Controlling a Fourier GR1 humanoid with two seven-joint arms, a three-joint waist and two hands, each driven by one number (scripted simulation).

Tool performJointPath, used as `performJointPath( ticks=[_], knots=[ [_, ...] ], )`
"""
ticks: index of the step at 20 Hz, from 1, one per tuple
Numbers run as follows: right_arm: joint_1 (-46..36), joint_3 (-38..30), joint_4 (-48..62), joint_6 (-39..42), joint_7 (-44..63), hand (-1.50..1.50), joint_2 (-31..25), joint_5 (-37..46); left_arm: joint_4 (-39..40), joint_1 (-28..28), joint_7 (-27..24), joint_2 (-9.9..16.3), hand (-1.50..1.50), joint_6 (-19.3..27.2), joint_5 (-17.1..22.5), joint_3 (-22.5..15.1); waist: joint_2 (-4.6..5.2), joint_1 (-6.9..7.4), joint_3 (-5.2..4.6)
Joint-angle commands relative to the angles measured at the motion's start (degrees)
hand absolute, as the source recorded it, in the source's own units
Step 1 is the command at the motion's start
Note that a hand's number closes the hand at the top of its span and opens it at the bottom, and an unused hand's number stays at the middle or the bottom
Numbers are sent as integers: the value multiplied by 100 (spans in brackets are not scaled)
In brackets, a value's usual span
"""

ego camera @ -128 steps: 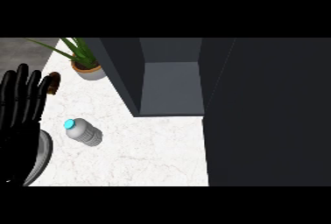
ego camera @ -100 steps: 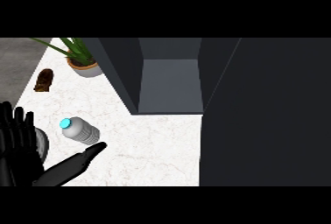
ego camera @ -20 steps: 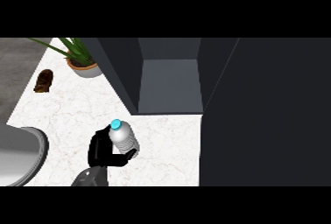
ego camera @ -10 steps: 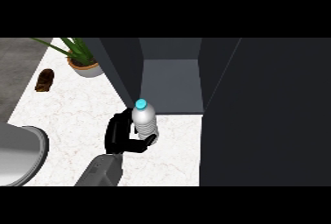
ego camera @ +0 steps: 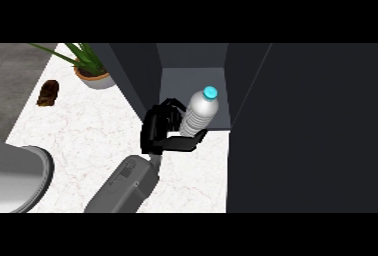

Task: Pick up the bottled water, place it into the cabinet and close the cabinet

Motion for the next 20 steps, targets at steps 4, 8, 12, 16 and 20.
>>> performJointPath(
  ticks=[4,8,12,16,20],
  knots=[
    [13,-242,-354,36,241,-150,-20,-639,383,-1214,874,-1,150,966,-140,-273,16,-10,0],
    [-150,-320,-208,128,254,-150,-106,-652,1469,-2056,628,-1,150,1261,255,-52,66,-163,-3],
    [207,-444,-675,200,329,-150,-122,-860,2126,-2376,656,8,150,848,317,359,57,-146,-5],
    [-282,-511,-264,224,229,-150,-142,-845,3034,-2808,398,63,150,1184,-55,74,130,-236,-2],
    [-362,-466,148,373,-122,-150,-64,-701,3849,-3251,544,19,150,1448,-99,251,168,-353,0]
  ],
)
